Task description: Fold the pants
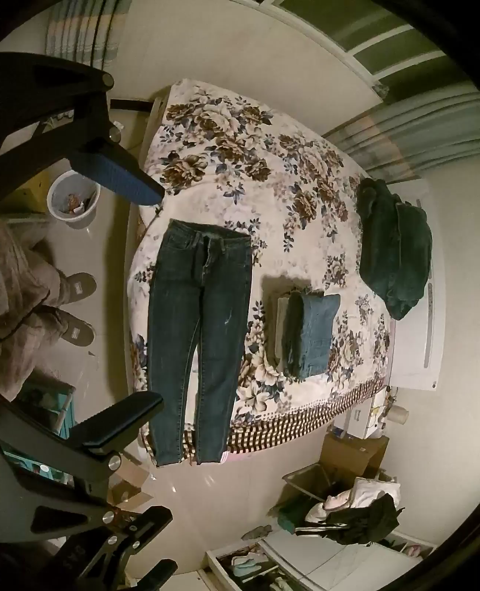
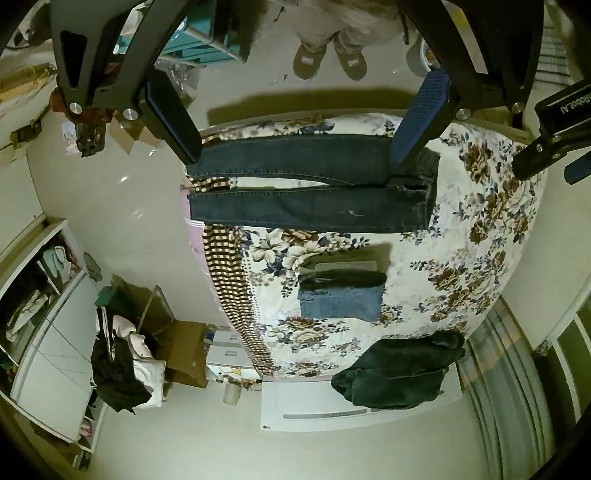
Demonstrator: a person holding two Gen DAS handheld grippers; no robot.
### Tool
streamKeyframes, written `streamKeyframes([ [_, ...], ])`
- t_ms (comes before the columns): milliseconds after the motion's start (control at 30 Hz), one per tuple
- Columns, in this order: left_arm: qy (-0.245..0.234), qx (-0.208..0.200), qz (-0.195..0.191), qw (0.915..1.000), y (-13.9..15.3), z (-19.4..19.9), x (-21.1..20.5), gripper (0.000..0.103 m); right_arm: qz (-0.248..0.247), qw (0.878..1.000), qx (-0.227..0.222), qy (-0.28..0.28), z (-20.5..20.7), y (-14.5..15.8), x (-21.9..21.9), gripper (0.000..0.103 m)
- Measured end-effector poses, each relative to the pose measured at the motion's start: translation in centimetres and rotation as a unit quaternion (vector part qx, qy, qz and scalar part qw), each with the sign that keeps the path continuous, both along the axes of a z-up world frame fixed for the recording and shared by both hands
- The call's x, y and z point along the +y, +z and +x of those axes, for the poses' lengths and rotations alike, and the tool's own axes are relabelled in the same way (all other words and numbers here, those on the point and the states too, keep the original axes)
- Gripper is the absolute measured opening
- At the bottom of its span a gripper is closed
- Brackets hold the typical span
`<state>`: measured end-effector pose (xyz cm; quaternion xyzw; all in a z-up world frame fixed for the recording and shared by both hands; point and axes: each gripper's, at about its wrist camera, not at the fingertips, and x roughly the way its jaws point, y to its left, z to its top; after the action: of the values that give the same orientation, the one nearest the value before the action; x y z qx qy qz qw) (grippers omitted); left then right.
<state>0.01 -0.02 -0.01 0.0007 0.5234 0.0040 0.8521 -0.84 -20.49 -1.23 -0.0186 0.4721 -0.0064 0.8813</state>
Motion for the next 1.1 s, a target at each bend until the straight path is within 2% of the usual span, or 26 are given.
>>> streamKeyframes([
  [1100, 0.001, -0.007, 0.005, 1.0, -0.13, -0.13, 0.3, 0.103, -0.004, 1.0, 0.0, 0.0, -0.19, 0.37, 0.21, 0.103],
])
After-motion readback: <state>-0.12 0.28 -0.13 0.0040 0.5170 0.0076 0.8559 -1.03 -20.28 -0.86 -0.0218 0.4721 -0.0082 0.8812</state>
